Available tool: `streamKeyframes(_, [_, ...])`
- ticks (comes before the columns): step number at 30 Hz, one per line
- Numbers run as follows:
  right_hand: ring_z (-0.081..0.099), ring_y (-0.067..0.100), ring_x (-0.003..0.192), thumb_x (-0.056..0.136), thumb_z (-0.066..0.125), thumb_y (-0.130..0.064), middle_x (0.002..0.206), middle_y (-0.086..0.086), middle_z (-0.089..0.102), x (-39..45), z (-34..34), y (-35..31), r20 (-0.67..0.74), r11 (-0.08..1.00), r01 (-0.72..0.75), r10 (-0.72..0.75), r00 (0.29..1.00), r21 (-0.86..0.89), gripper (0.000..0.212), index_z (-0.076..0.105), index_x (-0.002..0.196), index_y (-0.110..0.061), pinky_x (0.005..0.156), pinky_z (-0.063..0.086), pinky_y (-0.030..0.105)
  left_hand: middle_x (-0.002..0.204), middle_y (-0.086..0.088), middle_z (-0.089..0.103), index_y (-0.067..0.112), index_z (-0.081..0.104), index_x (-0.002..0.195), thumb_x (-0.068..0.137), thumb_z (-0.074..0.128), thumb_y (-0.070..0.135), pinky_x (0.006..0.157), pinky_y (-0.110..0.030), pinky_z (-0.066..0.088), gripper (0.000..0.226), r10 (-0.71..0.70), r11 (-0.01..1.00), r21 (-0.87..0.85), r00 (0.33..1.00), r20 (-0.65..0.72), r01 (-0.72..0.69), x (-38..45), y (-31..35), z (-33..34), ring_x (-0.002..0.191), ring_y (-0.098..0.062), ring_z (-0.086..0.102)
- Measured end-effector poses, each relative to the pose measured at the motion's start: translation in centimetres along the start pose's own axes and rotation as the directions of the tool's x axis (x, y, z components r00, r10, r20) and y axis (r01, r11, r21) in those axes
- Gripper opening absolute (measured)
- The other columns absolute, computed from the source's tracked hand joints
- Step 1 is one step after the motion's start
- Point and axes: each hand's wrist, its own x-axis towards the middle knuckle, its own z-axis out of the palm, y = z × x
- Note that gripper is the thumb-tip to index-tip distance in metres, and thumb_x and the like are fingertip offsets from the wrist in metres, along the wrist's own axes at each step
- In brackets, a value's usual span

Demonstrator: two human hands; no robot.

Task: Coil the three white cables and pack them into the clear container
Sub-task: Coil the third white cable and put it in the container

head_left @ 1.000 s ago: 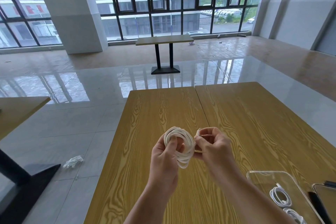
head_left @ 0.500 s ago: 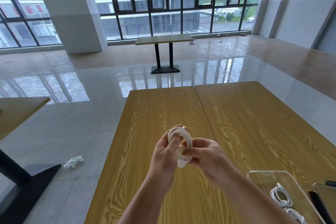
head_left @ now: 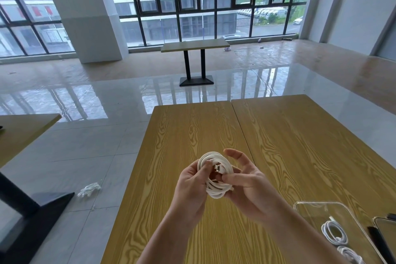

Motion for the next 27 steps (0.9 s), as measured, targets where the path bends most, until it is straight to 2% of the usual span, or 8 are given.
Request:
streamKeyframes(3, [0.068, 0.035, 0.087, 0.076, 0.068, 0.016, 0.097, 0.026, 0.068, -0.1, 0.4, 0.3, -0.047, 0.93, 0.089, -0.114, 0.992, -0.358, 0.056, 0.06, 0.117, -0.021, 0.085, 0.058, 0.049, 0.104, -0.026, 0.072, -0.004, 0.068, 0.108, 0.1, 0.051, 0.016, 0.081, -0.038, 0.059, 0.027, -0.007, 1.0, 0.026, 1.0, 0.02, 0.007, 0.0, -0.2, -0.2, 0.094, -0.033, 0.071])
streamKeyframes(6, [0.074, 0.022, 0.08, 0.085, 0.074, -0.003, 0.088, 0.01, 0.074, -0.3, 1.0, 0.2, -0.094, 0.701, 0.161, -0.311, 0.946, -0.695, 0.034, 0.066, 0.104, -0.03, 0.073, 0.062, 0.033, 0.102, -0.025, 0.073, -0.004, 0.07, 0.106, 0.1, 0.051, 0.016, 0.082, -0.035, 0.058, 0.028, 0.012, 0.999, 0.045, 0.998, 0.066, -0.015, -0.1, -0.2, -0.4, 0.094, -0.032, 0.072])
streamKeyframes(9, [0.074, 0.011, 0.082, 0.089, 0.073, -0.02, 0.091, -0.002, 0.074, -0.4, 1.0, 0.4, -0.101, 0.579, 0.171, -0.407, 0.908, -0.797, 0.023, 0.065, 0.107, -0.033, 0.072, 0.062, 0.028, 0.078, -0.011, 0.074, 0.001, 0.074, 0.091, 0.091, 0.059, 0.015, 0.065, -0.024, 0.056, 0.021, 0.033, 0.997, 0.06, 0.992, 0.122, -0.041, -0.3, 0.1, -0.7, 0.07, -0.016, 0.071])
streamKeyframes(12, [0.071, 0.002, 0.089, 0.093, 0.068, -0.024, 0.098, -0.009, 0.073, -0.5, 0.7, 0.6, -0.088, 0.512, 0.153, -0.416, 0.905, -0.845, 0.02, 0.064, 0.111, -0.034, 0.077, 0.059, 0.022, 0.081, -0.013, 0.073, -0.001, 0.075, 0.092, 0.088, 0.064, 0.008, 0.068, -0.026, 0.056, 0.014, 0.019, 0.995, 0.096, 0.987, 0.159, -0.035, -0.3, 0.5, -1.2, 0.073, -0.018, 0.071])
streamKeyframes(16, [0.069, -0.003, 0.092, 0.096, 0.063, -0.023, 0.101, -0.009, 0.073, -0.6, 0.6, 0.5, -0.118, 0.572, 0.12, -0.361, 0.925, -0.812, 0.02, 0.065, 0.115, -0.027, 0.078, 0.056, 0.016, 0.098, -0.024, 0.071, 0.002, 0.068, 0.114, 0.083, 0.071, 0.002, 0.08, -0.036, 0.058, 0.032, -0.036, 0.996, 0.082, 0.982, 0.185, 0.021, -0.2, 0.8, -1.7, 0.086, -0.028, 0.07])
streamKeyframes(19, [0.073, 0.005, 0.091, 0.096, 0.063, -0.023, 0.099, -0.003, 0.076, -0.7, 0.5, 0.4, -0.158, 0.683, 0.086, -0.287, 0.945, -0.725, 0.016, 0.068, 0.111, -0.024, 0.078, 0.059, 0.022, 0.089, -0.021, 0.07, 0.017, 0.055, 0.131, 0.079, 0.075, -0.002, 0.075, -0.039, 0.059, 0.059, -0.114, 0.982, -0.12, 0.968, 0.225, 0.143, -0.1, 0.7, -2.1, 0.078, -0.028, 0.071])
streamKeyframes(22, [0.075, 0.014, 0.089, 0.094, 0.066, -0.019, 0.097, 0.002, 0.077, -0.9, 0.4, 0.4, -0.168, 0.765, 0.067, -0.225, 0.96, -0.64, 0.013, 0.07, 0.106, -0.021, 0.077, 0.062, 0.029, 0.087, -0.022, 0.071, 0.015, 0.055, 0.131, 0.075, 0.07, -0.004, 0.071, -0.041, 0.059, 0.061, -0.154, 0.946, -0.236, 0.946, 0.284, 0.224, -0.4, 0.6, -2.1, 0.078, -0.031, 0.073])
streamKeyframes(27, [0.075, 0.008, 0.075, 0.093, 0.068, -0.019, 0.086, -0.002, 0.075, -1.2, 0.2, 0.7, -0.162, 0.717, 0.08, -0.263, 0.951, -0.693, 0.012, 0.069, 0.104, -0.023, 0.06, 0.056, 0.019, 0.096, -0.026, 0.071, 0.0, 0.067, 0.106, 0.079, 0.077, 0.003, 0.068, -0.037, 0.059, 0.029, -0.051, 0.996, 0.078, 0.984, 0.17, 0.039, -0.4, 0.4, -1.5, 0.082, -0.033, 0.072])
